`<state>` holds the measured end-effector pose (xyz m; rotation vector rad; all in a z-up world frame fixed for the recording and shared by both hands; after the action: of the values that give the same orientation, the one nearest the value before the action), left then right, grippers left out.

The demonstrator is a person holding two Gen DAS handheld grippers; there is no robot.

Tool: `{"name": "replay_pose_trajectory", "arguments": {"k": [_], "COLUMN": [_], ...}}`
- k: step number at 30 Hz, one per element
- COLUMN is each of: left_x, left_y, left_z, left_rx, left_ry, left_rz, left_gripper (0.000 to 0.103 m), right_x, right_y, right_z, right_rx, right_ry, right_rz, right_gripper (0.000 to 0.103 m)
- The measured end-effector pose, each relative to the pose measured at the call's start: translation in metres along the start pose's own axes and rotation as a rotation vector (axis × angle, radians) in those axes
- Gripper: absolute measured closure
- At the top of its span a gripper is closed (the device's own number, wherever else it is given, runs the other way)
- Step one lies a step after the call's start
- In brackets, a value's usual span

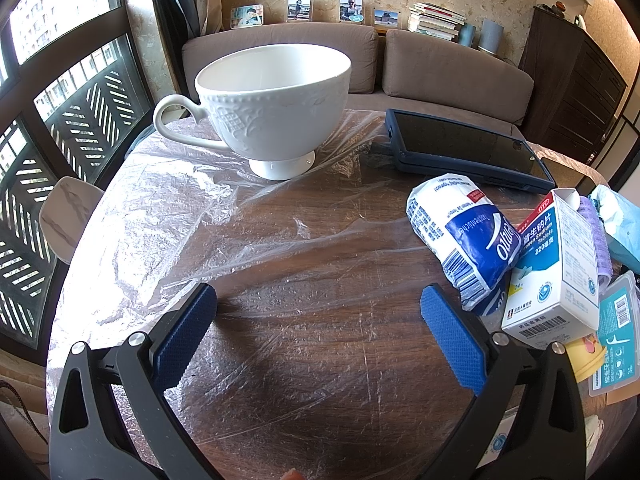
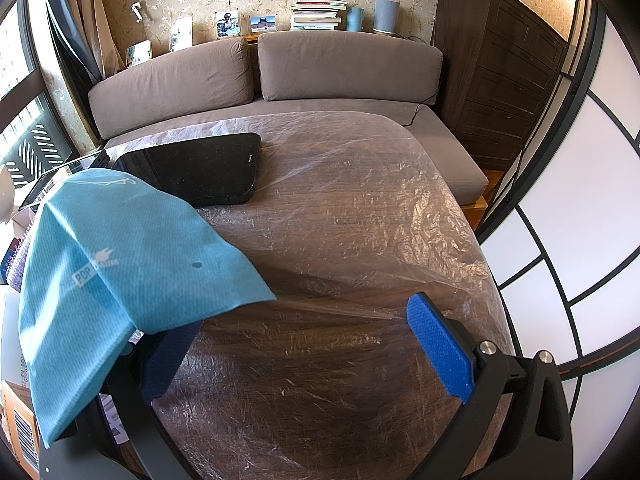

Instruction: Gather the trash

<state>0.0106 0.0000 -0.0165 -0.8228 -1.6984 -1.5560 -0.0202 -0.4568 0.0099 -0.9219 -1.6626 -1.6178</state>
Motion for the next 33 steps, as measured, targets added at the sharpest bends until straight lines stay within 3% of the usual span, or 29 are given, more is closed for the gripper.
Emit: {"name": "replay_pose_trajectory", "arguments": {"k": [33], "left_x": [0.006], "left_y": [-0.007], "left_z": [0.007], "left_rx": [-0.037], "left_ry": [-0.027], "left_rz": [0.004], "left_gripper": [0.001], "right_x": [0.005], "right_y": [-0.002], "right_z": [-0.012], "right_rx": [0.079], "right_ry": [0.057], "right_rz": [-0.003], "right_gripper": [0.004]}}
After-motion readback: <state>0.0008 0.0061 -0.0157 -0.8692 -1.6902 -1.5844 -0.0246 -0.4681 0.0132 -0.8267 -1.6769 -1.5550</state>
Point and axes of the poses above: each gripper's, at about its wrist camera, not at the fingertips, and x roughly against the way its jaws point, z to its left, y to its top, the point moved 2 cm from there along -x, roughly the way its jaws point, and after that the axes turned 5 degrees about x, right-handed, at the moved point
